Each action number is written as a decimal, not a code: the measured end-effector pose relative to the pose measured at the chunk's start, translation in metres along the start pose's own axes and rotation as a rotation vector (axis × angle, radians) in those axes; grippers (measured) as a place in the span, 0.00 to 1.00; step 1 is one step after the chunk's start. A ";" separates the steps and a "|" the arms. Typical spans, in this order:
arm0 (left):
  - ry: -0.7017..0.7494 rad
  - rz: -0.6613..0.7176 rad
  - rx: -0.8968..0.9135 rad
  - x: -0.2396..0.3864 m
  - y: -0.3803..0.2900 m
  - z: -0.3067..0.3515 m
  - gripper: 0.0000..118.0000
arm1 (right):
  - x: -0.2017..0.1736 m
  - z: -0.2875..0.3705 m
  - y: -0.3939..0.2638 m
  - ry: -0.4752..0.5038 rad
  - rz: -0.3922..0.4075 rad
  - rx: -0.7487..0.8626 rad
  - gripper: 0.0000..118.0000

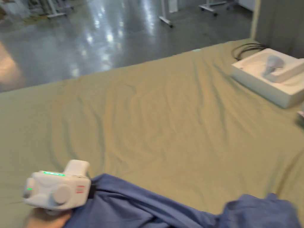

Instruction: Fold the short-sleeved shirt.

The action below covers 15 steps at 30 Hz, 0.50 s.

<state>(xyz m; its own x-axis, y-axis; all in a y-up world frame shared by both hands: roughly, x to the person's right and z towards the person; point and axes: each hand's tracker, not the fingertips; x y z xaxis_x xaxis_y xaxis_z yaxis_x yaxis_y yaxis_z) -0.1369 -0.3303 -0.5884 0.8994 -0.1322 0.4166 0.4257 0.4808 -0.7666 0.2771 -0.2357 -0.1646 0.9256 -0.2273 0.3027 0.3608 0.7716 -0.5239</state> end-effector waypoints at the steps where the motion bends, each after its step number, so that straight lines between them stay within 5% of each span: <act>1: -0.004 0.027 -0.016 -0.003 0.003 -0.004 0.17 | -0.003 0.001 0.000 -0.003 0.003 -0.001 0.00; 4: -0.015 0.020 -0.085 -0.001 0.016 0.000 0.17 | 0.002 -0.016 0.017 -0.048 0.022 -0.021 0.02; 5: -0.026 0.014 -0.101 -0.003 0.019 0.000 0.17 | 0.004 -0.024 0.023 -0.062 -0.007 -0.071 0.18; 6: -0.025 0.021 -0.115 -0.006 0.021 -0.001 0.17 | 0.009 -0.038 0.030 -0.069 -0.044 -0.129 0.52; 7: -0.033 0.037 -0.125 -0.008 0.022 -0.002 0.17 | 0.015 -0.050 0.035 -0.044 -0.083 -0.137 0.71; 12: -0.041 0.053 -0.139 -0.003 0.025 0.002 0.17 | 0.056 -0.117 0.053 0.004 -0.284 -0.151 0.70; 15: -0.047 0.047 -0.143 -0.001 0.025 0.003 0.17 | 0.066 -0.160 0.063 -0.086 -0.186 -0.199 0.69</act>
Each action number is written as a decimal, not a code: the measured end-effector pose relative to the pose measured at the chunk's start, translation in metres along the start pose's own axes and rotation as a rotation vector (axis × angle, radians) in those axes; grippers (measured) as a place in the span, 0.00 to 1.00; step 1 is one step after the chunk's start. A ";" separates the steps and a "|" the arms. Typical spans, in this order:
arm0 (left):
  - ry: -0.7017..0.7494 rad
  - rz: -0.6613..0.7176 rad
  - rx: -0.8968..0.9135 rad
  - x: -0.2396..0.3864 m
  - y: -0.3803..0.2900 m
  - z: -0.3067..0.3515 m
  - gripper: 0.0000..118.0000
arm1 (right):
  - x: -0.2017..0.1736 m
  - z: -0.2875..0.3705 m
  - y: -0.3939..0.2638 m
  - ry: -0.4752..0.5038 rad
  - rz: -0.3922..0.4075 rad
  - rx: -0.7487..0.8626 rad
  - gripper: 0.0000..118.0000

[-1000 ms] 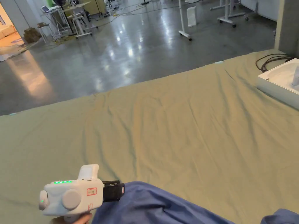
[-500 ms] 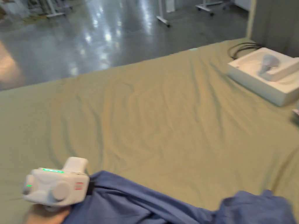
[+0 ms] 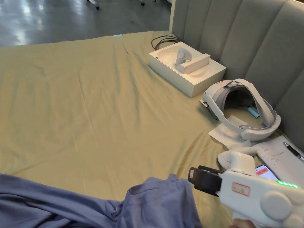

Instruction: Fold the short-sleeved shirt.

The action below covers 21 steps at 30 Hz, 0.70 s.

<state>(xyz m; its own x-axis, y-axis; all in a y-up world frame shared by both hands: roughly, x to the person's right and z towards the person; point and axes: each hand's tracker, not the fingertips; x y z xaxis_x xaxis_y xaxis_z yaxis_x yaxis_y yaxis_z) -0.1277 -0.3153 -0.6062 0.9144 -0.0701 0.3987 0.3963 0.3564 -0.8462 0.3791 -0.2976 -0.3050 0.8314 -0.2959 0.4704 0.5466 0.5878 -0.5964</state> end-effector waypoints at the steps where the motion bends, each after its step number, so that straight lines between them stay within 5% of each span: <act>1: -0.001 0.001 0.000 0.000 0.001 0.000 0.17 | -0.001 -0.009 0.001 -0.026 0.039 -0.028 0.69; 9: -0.040 0.022 -0.010 -0.008 0.003 -0.001 0.17 | -0.035 -0.032 -0.021 -0.096 0.284 -0.046 0.69; 17: -0.066 0.038 -0.010 -0.014 0.004 -0.003 0.17 | -0.063 -0.038 -0.030 -0.148 0.337 -0.077 0.62; 19: -0.063 0.036 0.002 -0.014 0.002 -0.003 0.17 | -0.071 -0.034 -0.036 -0.168 0.410 -0.061 0.47; 21: -0.059 0.035 0.019 -0.014 -0.001 -0.003 0.17 | -0.070 -0.037 -0.035 -0.160 0.421 -0.066 0.16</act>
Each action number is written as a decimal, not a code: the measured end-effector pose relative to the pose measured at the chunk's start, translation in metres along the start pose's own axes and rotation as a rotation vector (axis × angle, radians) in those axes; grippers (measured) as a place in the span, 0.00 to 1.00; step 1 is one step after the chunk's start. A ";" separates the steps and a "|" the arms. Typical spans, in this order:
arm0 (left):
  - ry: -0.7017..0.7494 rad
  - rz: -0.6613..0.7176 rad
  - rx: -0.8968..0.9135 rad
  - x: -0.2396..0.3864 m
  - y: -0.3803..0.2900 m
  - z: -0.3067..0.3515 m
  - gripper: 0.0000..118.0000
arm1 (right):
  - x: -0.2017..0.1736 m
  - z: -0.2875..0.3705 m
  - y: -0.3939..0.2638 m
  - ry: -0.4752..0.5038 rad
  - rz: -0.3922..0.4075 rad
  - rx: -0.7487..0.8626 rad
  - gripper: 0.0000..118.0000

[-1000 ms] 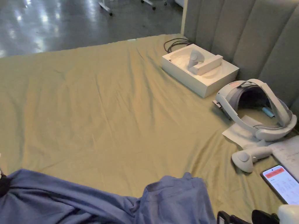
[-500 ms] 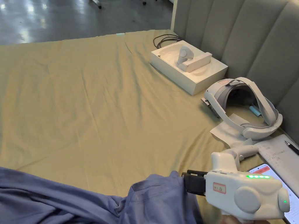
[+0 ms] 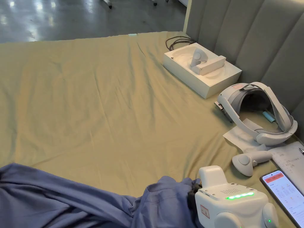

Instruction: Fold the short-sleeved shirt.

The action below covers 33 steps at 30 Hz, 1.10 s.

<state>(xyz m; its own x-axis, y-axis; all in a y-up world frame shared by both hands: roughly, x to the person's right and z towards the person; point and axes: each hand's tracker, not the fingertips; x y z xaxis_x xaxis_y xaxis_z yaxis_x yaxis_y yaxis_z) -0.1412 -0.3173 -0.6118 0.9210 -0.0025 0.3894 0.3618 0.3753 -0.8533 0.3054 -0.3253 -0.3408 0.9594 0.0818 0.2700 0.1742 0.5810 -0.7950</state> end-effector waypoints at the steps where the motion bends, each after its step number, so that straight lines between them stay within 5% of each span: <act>1: 0.002 0.004 0.011 0.000 -0.001 0.001 0.17 | 0.005 0.000 -0.001 0.012 -0.024 0.000 0.05; 4: 0.007 0.007 0.066 0.001 -0.010 0.018 0.17 | 0.041 0.014 0.003 0.160 -0.264 0.033 0.00; 10: -0.051 0.045 0.289 -0.002 -0.038 0.129 0.10 | 0.062 0.109 0.008 0.281 -0.333 0.235 0.00; 22: -0.016 0.058 0.810 -0.019 -0.105 0.416 0.10 | 0.051 0.312 0.101 0.219 -0.076 0.644 0.00; 33: 0.055 0.146 1.090 -0.039 -0.124 0.568 0.10 | 0.060 0.441 0.210 0.151 -0.026 0.871 0.00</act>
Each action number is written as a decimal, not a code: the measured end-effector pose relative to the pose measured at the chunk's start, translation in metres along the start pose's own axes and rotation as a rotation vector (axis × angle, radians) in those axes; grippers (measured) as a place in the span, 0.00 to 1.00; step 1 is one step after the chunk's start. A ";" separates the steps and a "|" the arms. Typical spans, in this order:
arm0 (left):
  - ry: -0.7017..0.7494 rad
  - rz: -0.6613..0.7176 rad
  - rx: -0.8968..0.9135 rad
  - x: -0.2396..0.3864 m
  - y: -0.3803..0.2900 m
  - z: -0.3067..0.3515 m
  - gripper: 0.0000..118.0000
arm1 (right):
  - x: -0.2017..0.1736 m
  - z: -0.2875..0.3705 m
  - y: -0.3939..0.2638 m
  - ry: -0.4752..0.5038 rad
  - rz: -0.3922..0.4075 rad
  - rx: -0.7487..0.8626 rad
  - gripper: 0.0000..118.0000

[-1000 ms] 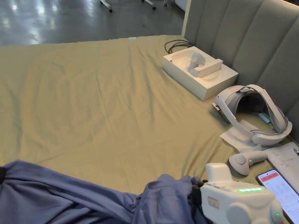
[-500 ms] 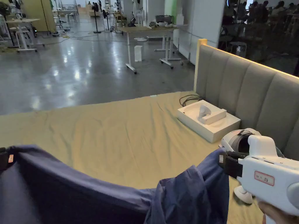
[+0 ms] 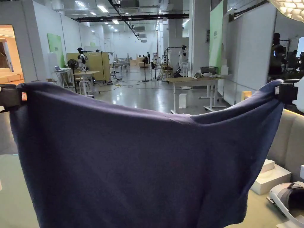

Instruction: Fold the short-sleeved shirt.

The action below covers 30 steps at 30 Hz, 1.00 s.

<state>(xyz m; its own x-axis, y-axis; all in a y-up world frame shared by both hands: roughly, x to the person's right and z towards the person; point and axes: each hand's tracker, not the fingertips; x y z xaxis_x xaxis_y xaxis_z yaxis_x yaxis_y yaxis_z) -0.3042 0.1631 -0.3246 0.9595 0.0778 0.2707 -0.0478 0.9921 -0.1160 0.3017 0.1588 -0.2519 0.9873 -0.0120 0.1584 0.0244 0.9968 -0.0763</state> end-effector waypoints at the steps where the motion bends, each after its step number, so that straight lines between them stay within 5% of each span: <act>1: 0.004 -0.001 0.004 0.001 0.008 0.002 0.10 | -0.004 -0.001 0.013 -0.011 0.022 0.028 0.00; 10: 0.048 -0.036 0.086 0.005 0.072 0.009 0.10 | -0.044 -0.016 0.137 -0.118 0.173 0.122 0.00; 16: 0.074 -0.050 0.109 0.000 0.096 0.007 0.10 | -0.056 -0.014 0.193 -0.130 0.186 0.176 0.00; 30: 0.108 -0.054 0.089 -0.007 0.088 -0.049 0.10 | -0.066 -0.044 0.186 -0.167 0.273 0.126 0.00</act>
<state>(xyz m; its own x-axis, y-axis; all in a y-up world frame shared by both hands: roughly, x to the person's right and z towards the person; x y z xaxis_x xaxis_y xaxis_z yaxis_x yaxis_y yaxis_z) -0.3015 0.2454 -0.3834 0.9855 0.0175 0.1690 -0.0146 0.9997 -0.0179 0.2484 0.3417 -0.3197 0.9151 0.2594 0.3086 -0.2671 0.9635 -0.0178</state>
